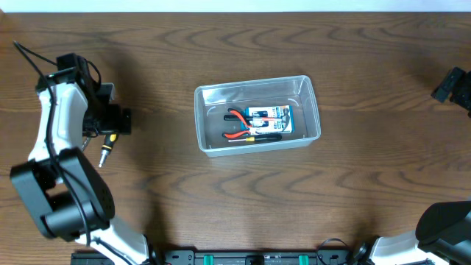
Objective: Pack container
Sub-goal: 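Lower left gripper onto the yellow-black screwdriver handle and grasp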
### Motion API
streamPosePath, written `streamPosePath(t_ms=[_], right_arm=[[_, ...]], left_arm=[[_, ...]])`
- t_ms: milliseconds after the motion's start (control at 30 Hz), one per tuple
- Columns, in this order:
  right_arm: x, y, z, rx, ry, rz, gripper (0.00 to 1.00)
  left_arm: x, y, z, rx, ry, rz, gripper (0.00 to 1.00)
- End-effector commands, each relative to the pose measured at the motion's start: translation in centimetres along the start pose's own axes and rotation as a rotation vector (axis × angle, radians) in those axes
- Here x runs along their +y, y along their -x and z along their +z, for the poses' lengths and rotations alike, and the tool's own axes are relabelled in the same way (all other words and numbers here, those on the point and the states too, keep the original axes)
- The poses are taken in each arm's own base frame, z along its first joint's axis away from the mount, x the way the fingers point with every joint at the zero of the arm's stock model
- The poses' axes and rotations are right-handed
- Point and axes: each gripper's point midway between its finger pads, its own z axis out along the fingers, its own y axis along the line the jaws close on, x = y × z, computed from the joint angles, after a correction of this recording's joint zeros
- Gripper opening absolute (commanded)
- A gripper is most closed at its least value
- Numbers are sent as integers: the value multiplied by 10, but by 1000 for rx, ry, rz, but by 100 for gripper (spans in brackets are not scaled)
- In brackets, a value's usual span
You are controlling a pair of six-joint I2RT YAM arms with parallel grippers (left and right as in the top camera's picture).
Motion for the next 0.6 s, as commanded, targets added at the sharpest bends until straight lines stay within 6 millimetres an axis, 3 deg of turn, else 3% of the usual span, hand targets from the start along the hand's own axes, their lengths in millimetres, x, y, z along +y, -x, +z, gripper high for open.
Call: streamPosePath(t_ms=[0,167,567], right_arm=[[-6,-1,0,2,-39,-23,99],[-8,-1,0,2,-55,-23,99],[-17,-1,-1,2,-103,-23,99]], left_arm=[[0,-3,12,33,-15,-16,98],[4,2,24,37,-15,-18,98],[13,-9,58,123,-41,-24,98]])
